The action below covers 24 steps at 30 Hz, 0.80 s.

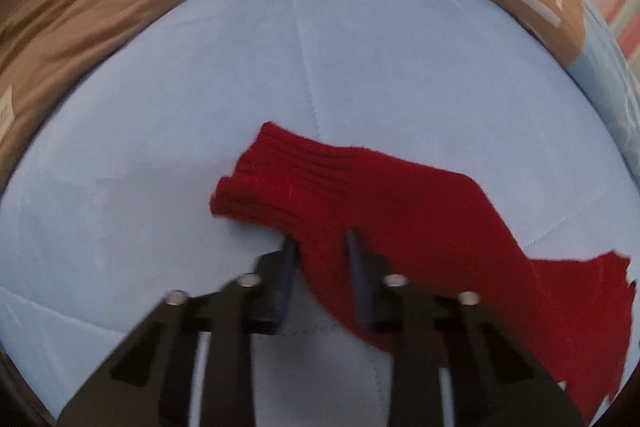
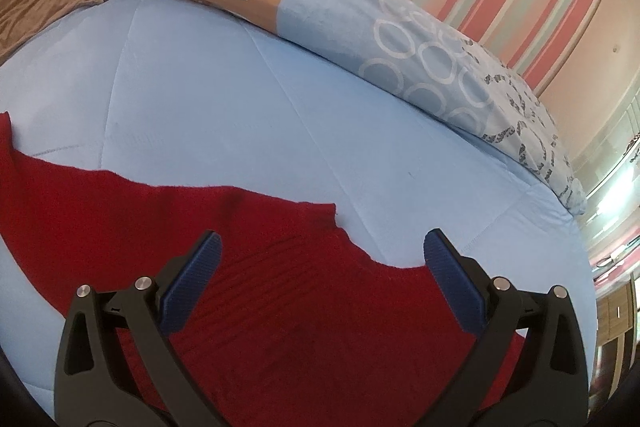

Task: Fold small clothes
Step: 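Grasp the sweater sleeve cuff nearest the left tool with the left tool, then fold the held sleeve across the sweater body toward the right tool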

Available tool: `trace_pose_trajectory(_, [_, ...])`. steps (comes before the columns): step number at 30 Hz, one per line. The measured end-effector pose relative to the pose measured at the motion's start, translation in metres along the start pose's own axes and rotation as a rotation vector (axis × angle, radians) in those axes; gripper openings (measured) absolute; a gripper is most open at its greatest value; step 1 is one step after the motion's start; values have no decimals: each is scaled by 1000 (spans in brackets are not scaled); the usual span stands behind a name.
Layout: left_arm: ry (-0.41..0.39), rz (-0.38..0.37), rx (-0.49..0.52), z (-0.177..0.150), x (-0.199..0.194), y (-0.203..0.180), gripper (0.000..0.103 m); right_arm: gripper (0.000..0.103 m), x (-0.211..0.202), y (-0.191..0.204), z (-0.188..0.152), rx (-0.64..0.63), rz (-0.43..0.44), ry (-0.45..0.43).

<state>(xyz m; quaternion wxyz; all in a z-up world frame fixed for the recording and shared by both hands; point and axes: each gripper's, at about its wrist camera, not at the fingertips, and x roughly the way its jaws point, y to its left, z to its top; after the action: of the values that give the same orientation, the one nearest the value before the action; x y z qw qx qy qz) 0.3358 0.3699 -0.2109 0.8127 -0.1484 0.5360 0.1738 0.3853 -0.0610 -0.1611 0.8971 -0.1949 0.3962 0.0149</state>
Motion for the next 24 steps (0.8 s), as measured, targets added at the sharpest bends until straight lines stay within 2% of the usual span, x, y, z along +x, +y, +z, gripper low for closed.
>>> trace_pose_trajectory(2, [-24,47,75,-1,-6,-12,14,100,1,-2,-2,-2,-7,5])
trace_pose_trajectory(6, [-114,167,282,-12,-23,-49,12,100,4,-6,-5,7,-14,7])
trace_pose_trajectory(10, [-211,186,400,-22,-46,-79,12,100,14,-11,-12,23,-26,25])
trace_pose_trajectory(13, [-290,168,483,-35,-68,-104,12,100,20,-17,-16,52,-28,34])
trace_pose_trajectory(17, [-344,117,563,-39,-84,-130,12,100,24,-25,-21,88,-38,43])
trace_pose_trajectory(20, [-354,41,610,-57,-104,-158,12,100,22,-34,-23,108,-35,44])
trace_pose_trajectory(22, [-349,2,625,-56,-107,-174,12,100,20,-41,-25,121,-32,44])
trace_pose_trajectory(24, [-337,-41,641,-72,-114,-196,12,100,18,-50,-29,135,-25,50])
